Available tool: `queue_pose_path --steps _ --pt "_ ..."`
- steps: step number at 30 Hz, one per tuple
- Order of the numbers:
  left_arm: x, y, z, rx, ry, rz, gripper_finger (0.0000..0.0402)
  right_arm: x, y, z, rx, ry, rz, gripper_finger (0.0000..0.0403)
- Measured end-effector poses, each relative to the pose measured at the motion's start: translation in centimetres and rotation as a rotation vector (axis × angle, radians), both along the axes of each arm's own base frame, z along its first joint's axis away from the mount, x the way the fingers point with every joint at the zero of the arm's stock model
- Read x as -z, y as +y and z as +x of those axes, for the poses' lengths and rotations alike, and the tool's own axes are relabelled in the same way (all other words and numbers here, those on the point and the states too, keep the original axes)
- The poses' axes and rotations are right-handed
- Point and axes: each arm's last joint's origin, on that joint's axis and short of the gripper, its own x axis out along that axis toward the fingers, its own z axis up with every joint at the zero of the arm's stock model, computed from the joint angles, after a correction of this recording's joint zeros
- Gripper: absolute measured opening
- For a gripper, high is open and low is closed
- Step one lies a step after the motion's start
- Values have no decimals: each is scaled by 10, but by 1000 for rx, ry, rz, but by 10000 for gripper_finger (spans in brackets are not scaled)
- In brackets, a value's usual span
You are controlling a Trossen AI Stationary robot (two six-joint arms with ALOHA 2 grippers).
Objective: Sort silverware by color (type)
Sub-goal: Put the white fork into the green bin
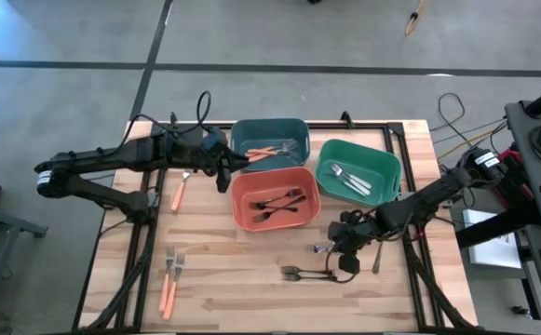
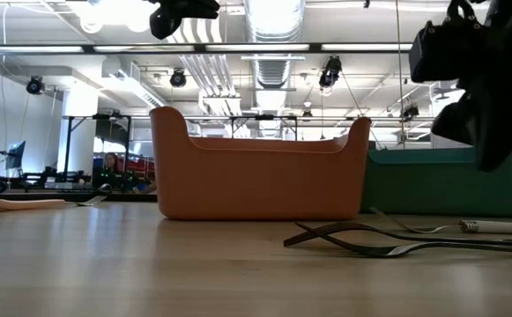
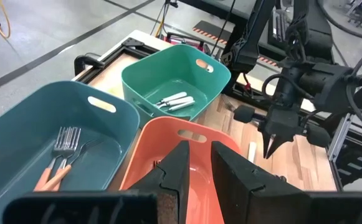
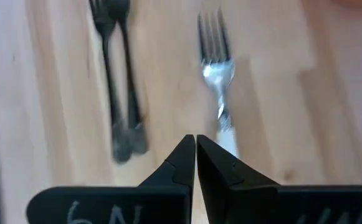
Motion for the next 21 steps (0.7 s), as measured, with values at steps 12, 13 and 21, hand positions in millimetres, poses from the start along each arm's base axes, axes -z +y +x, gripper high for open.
queue_pose_path --steps 12,13,21 --pt "-1 0 0 10 -3 25 49 -24 18 45 -133 199 -89 27" --pt "-1 0 0 10 -3 25 49 -22 20 50 -153 202 -105 37" --pt "-1 0 0 18 1 44 49 -10 22 59 -210 215 -135 153"
